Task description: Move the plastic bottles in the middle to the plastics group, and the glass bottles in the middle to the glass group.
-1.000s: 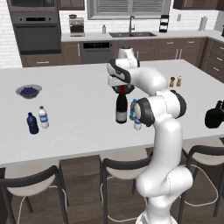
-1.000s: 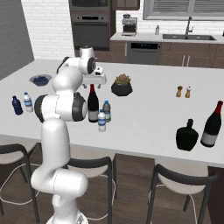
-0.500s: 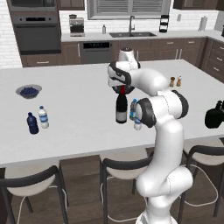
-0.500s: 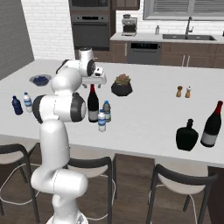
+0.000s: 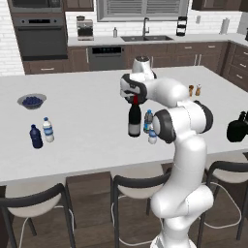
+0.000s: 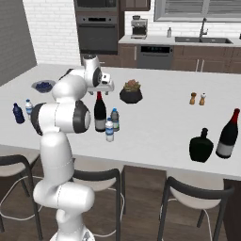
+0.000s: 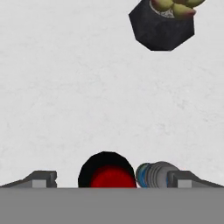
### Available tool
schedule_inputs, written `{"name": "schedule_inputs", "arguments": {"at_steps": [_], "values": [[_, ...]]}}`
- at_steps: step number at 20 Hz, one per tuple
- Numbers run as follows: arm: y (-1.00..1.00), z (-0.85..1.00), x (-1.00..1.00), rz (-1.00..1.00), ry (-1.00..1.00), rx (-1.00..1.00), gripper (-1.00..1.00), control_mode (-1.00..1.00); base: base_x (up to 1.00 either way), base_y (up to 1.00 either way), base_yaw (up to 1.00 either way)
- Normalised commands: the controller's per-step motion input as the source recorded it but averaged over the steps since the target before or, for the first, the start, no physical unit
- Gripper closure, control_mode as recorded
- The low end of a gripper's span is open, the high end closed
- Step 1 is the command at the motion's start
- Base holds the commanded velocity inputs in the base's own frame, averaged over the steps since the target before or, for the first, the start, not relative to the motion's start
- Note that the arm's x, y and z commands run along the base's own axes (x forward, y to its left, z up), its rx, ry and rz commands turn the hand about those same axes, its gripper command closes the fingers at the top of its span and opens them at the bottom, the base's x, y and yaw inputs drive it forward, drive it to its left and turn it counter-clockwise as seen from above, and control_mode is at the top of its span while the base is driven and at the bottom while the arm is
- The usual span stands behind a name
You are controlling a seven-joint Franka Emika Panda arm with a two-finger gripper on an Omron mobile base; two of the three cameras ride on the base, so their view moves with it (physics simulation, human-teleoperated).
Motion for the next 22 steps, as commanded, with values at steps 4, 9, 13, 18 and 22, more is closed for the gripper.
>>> {"name": "schedule_inputs", "arguments": {"at_steps": [4,9,13,18,22], "values": [[0.0,-0.22,0.0,0.0,0.0,0.0,-1.0,-1.0,0.0,0.0,0.0],[0.0,-0.25,0.0,0.0,-0.05,0.0,1.0,-1.0,0.0,0.0,0.0],[0.0,-0.3,0.0,0.0,-0.05,0.0,1.0,-1.0,0.0,0.0,0.0],[0.0,-0.35,0.0,0.0,-0.13,0.0,1.0,-1.0,0.0,0.0,0.0],[0.0,-0.21,-0.08,0.0,-0.09,0.0,1.0,-1.0,0.0,0.0,0.0]]}}
